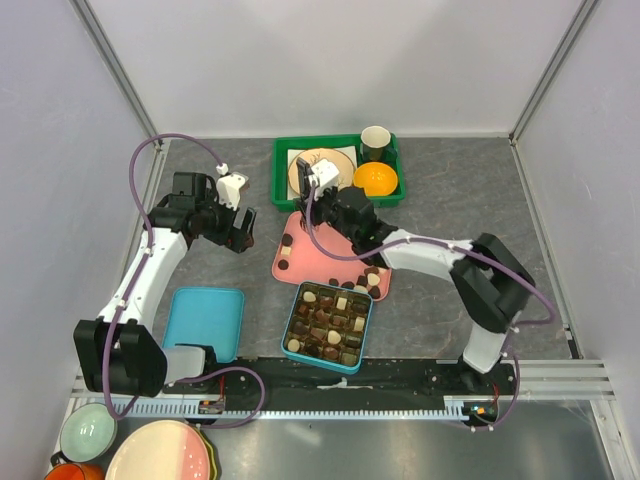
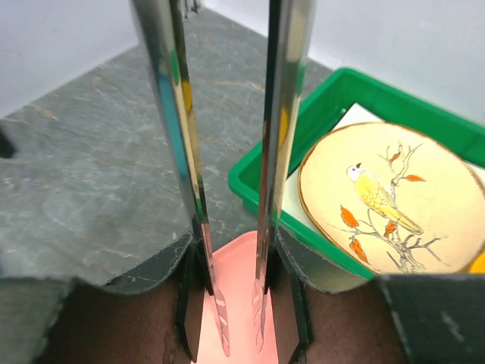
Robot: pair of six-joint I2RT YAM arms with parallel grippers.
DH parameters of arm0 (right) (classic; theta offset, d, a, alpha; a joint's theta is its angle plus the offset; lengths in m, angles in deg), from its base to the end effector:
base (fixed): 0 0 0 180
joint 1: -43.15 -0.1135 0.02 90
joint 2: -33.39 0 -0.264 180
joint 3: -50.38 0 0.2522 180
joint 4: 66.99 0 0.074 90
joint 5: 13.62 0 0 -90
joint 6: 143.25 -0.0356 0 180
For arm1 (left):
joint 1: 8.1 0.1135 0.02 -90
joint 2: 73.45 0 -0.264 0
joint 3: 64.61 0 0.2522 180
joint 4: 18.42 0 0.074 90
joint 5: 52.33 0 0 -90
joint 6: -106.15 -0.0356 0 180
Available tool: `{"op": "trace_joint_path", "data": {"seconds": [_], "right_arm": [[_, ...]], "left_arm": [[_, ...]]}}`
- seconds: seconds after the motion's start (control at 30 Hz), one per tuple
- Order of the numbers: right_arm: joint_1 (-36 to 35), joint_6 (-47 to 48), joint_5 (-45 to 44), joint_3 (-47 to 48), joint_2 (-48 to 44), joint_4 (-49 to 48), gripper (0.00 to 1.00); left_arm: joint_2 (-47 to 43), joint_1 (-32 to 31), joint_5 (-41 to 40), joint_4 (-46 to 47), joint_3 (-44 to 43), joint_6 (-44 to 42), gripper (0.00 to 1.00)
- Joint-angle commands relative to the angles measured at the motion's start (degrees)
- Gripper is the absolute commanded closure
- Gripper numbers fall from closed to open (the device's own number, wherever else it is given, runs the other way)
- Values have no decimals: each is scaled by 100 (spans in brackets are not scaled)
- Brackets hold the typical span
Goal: Pack the chocolate
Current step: Pick up the fake chocolate from the plate.
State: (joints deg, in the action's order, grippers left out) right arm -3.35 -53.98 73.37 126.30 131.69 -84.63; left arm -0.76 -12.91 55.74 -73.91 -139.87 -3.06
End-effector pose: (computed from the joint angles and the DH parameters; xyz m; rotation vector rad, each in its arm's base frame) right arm 0.2770 0.2892 0.2697 -0.6180 1.5688 0.5810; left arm 0.2566 -0.0327 0.2908 0.6373 2.3680 -0.2834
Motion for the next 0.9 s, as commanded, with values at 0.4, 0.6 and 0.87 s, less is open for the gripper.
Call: {"op": "trace_joint_path", "data": {"seconds": [0.4, 0.6, 0.87], "right_arm": [[264, 29, -437, 975, 1613, -1439, 45], [256, 301, -788, 799, 1762, -1632, 46], [264, 284, -851, 720, 1912, -1747, 46]], "left_arm": [[-149, 104, -5, 34, -21, -286, 1], [-185, 122, -14, 34, 15, -304, 1], [-193, 139, -5, 34, 15, -321, 1]]}}
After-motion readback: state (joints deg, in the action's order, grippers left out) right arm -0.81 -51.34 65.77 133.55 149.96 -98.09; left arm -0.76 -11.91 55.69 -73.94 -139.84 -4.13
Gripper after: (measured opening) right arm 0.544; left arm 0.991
